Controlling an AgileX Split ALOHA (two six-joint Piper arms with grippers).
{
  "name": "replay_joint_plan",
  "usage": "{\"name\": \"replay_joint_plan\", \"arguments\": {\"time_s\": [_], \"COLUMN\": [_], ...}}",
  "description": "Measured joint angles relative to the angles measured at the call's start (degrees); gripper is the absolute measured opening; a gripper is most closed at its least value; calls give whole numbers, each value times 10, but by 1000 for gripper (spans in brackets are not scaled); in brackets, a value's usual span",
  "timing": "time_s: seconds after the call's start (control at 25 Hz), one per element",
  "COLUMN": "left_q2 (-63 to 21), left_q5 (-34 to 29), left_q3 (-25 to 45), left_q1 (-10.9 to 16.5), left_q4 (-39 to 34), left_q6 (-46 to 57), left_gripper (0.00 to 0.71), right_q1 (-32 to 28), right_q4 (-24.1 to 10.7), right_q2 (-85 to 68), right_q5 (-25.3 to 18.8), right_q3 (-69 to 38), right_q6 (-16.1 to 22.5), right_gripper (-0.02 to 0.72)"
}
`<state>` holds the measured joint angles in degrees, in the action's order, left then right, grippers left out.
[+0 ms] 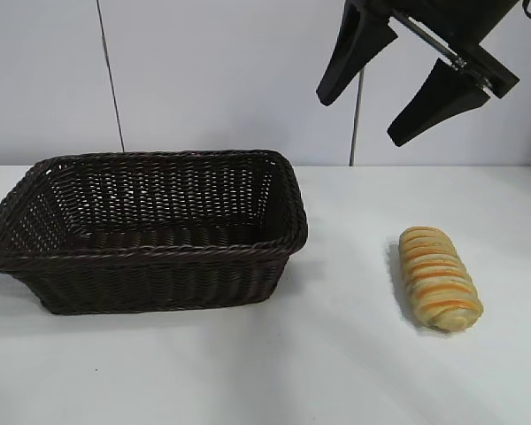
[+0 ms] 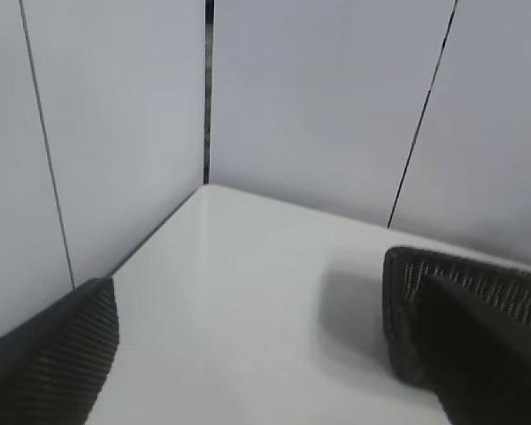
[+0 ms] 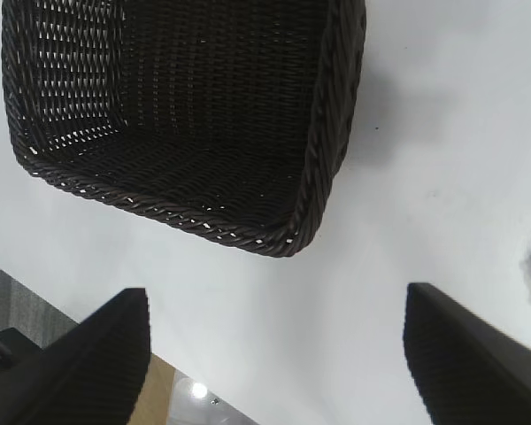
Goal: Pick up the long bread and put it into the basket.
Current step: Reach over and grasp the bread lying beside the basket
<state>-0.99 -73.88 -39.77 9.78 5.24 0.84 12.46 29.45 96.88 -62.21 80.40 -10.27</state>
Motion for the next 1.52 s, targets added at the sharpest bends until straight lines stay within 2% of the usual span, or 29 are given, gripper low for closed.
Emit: {"name": "replay_joint_plan", "arguments": {"time_s": [0.2,0.32,0.64,1.12,1.28,1.4,1.52], "left_q2": [0,0,0,0,0,0,0], "left_q5": [1,1,2,2,2,2,2], "left_q3": [59,87,90,90,90,90,90], "left_q1": [-36,-46,-48,-48,-48,-48,-48], "left_q4": [-8,-16,-45,-49,-52,-49,-49], "left_q6": [-14,-14,-14,-12,-12,-12,-12], "left_gripper": [657,657,657,657,657,657,657], "right_q1": [0,0,0,0,-1,-1,-1], "right_q4": [-7,-8,-9,-16,-23,-66,-163], "right_q2": [0,0,0,0,0,-3,-20], "right_q5": [-2,-2,-2,0,-47,-75,-80], "right_q3": [0,0,0,2,49,118,162], "right_q6": [0,0,0,-1,2,29,79], "right_gripper": [548,548,548,548,548,548,548]}}
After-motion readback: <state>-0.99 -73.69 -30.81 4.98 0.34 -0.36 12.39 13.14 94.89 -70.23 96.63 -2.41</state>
